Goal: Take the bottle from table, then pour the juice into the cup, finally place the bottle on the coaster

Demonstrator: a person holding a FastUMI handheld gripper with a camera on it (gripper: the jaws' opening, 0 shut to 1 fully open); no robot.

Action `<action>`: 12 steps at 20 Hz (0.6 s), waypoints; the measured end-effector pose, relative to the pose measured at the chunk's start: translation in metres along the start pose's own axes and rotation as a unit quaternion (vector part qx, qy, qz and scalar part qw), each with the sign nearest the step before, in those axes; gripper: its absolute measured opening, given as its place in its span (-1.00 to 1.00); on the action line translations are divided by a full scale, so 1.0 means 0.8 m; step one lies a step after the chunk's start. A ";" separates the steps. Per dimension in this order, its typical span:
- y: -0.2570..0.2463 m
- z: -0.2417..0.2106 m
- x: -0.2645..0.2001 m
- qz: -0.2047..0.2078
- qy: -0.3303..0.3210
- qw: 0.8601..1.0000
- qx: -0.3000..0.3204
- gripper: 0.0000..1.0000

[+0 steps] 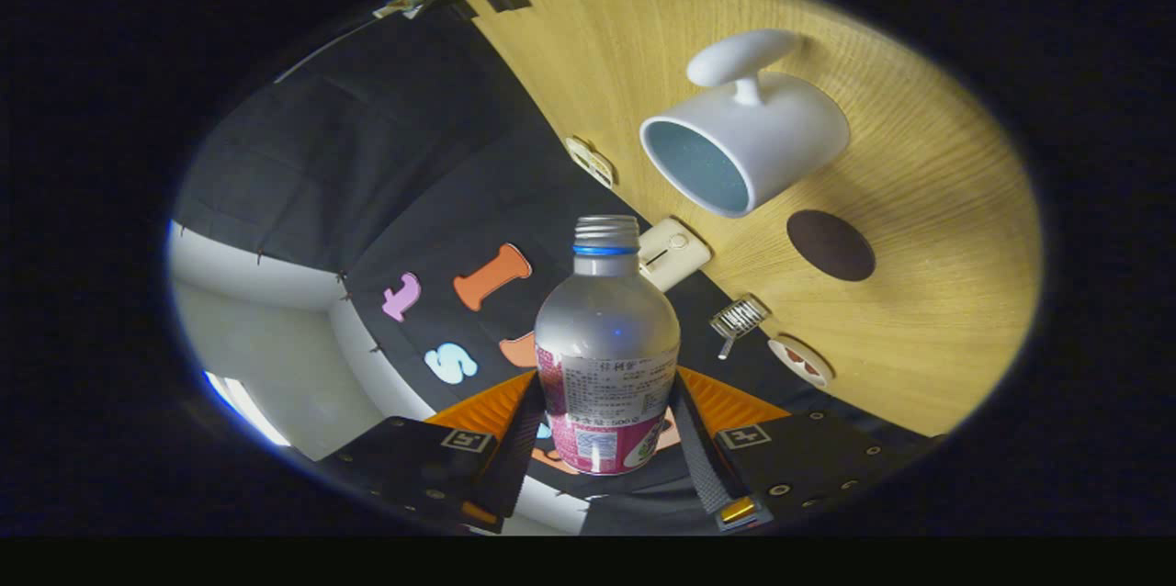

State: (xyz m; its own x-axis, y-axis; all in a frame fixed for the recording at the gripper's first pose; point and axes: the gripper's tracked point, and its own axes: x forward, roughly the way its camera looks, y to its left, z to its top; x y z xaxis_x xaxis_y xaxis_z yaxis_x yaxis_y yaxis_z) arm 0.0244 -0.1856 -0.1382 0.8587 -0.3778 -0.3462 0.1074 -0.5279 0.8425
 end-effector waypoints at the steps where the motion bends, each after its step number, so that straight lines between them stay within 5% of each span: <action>1: 0.003 0.002 0.000 0.005 0.000 1.000 -0.011 0.48; 7: -0.011 -0.013 0.003 -0.005 0.027 0.986 -0.164 0.48; 12: -0.025 -0.036 0.012 -0.011 0.060 0.940 -0.335 0.48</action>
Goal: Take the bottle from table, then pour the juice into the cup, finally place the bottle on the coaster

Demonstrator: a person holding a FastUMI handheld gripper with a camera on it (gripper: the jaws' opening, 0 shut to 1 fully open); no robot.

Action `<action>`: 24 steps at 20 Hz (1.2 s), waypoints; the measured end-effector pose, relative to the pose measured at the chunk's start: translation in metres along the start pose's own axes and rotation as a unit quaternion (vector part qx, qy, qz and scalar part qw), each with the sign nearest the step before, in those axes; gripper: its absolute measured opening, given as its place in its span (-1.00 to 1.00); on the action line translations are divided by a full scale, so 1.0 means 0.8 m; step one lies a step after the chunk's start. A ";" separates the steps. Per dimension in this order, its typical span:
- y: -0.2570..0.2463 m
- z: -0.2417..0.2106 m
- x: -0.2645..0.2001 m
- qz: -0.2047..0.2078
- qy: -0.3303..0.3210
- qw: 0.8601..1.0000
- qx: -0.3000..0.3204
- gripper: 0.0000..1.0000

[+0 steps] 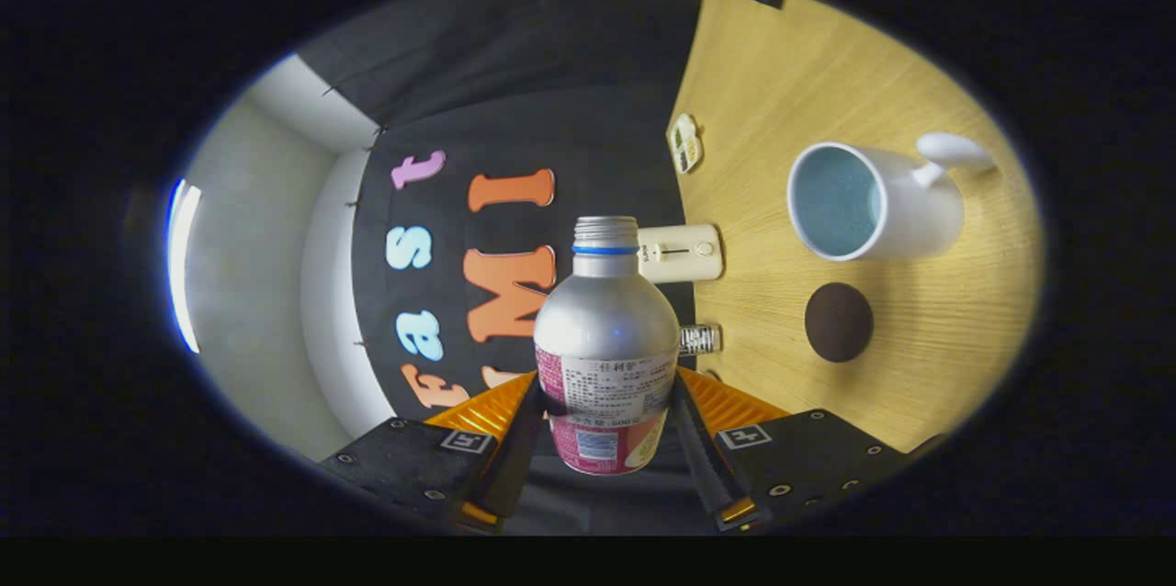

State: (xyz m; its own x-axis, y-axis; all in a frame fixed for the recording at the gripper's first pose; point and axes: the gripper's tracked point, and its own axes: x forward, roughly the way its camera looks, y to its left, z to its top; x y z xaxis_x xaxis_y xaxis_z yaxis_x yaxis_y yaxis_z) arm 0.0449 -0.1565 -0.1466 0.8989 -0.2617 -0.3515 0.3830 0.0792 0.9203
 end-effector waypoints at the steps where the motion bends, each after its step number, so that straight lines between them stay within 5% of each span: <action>1: 0.000 0.001 0.002 -0.001 0.000 0.999 -0.033 0.48; 5: 0.003 0.005 0.006 0.003 -0.005 0.983 -0.184 0.48; 9: 0.014 0.011 0.005 0.012 -0.018 0.947 -0.321 0.48; 16: 0.011 -0.005 0.044 0.006 -0.020 0.839 -0.544 0.48; 21: -0.011 -0.021 0.058 -0.002 -0.008 0.740 -0.673 0.48; 24: -0.037 -0.026 0.068 -0.018 0.006 0.703 -0.710 0.49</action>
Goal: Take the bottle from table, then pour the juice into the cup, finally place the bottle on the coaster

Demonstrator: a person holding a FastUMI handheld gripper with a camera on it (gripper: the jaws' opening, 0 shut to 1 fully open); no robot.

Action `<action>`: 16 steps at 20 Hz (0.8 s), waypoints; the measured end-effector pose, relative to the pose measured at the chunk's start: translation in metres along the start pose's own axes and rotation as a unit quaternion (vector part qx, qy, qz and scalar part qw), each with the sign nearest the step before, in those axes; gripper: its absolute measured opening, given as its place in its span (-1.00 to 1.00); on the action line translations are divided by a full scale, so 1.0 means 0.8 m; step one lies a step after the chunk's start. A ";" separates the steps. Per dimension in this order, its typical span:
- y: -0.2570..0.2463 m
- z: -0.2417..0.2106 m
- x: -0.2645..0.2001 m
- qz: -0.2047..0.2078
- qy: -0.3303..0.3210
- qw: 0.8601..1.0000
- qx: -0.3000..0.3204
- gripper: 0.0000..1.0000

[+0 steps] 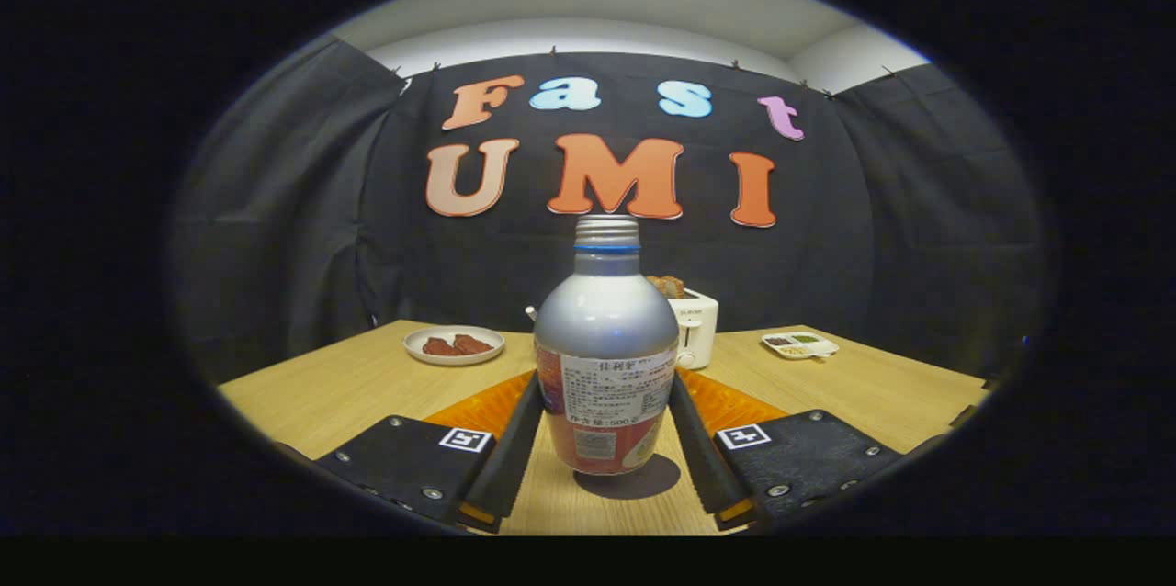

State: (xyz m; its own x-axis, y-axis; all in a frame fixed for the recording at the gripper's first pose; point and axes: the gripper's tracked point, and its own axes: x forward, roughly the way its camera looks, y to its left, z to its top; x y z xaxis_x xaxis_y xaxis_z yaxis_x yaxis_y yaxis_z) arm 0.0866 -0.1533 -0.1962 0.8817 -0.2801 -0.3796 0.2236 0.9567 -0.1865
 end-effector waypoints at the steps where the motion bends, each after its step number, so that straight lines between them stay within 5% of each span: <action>1: 0.001 -0.008 0.003 -0.001 0.008 1.000 -0.017 0.49; 5: 0.001 -0.032 0.014 -0.006 0.026 0.997 -0.066 0.49; 16: 0.000 -0.084 0.025 -0.005 0.052 0.998 -0.047 0.49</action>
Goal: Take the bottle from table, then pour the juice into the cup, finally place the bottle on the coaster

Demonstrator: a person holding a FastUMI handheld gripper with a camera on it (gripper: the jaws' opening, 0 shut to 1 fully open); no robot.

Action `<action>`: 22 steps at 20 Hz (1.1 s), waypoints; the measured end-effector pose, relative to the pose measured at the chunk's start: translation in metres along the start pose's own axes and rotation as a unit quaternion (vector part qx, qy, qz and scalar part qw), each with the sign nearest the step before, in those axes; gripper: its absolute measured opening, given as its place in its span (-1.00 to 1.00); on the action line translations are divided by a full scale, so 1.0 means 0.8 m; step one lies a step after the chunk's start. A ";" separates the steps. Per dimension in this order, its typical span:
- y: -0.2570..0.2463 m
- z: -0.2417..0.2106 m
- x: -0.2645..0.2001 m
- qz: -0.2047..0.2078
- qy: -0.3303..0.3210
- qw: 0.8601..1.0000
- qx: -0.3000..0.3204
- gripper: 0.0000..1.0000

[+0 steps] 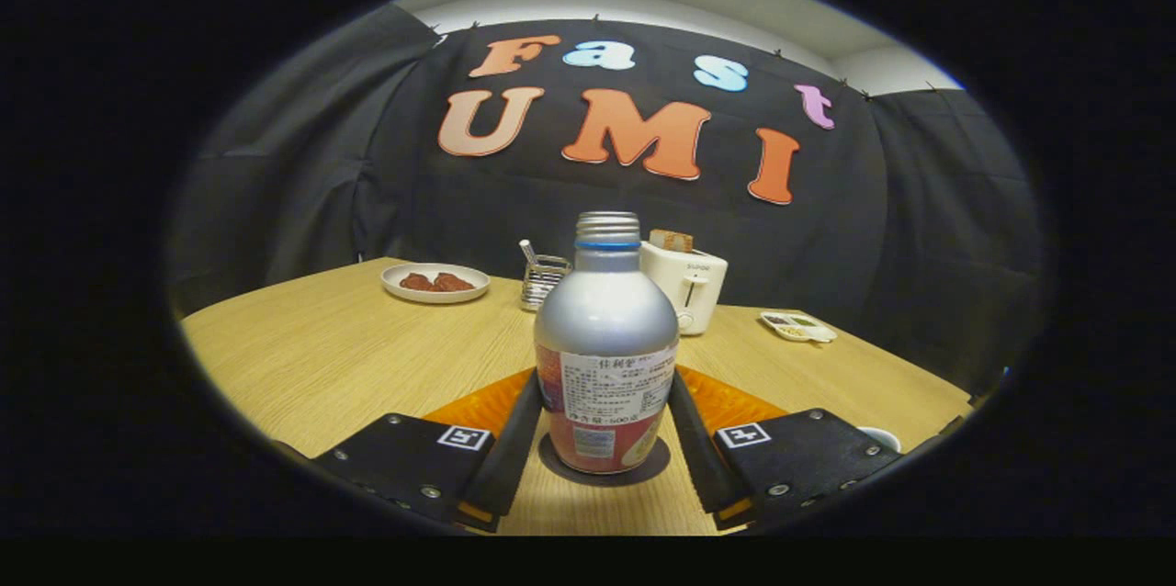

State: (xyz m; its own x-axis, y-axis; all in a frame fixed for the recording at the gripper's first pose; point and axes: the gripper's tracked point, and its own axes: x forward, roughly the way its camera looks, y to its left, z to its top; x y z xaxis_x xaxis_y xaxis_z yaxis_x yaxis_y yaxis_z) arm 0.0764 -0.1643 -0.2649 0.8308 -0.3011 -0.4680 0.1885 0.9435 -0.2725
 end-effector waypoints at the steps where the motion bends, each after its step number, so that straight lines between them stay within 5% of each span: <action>1: -0.003 -0.001 0.000 -0.001 -0.002 1.000 0.009 0.49; 8: -0.014 -0.009 0.004 -0.002 -0.014 0.998 0.068 0.49; 22: -0.009 -0.012 -0.008 0.002 -0.010 0.999 0.047 0.73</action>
State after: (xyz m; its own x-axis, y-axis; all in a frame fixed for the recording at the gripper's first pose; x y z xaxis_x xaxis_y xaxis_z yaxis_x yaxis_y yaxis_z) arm 0.0645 -0.1706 -0.2683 0.8415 -0.2964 -0.4517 0.2335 0.9535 -0.1906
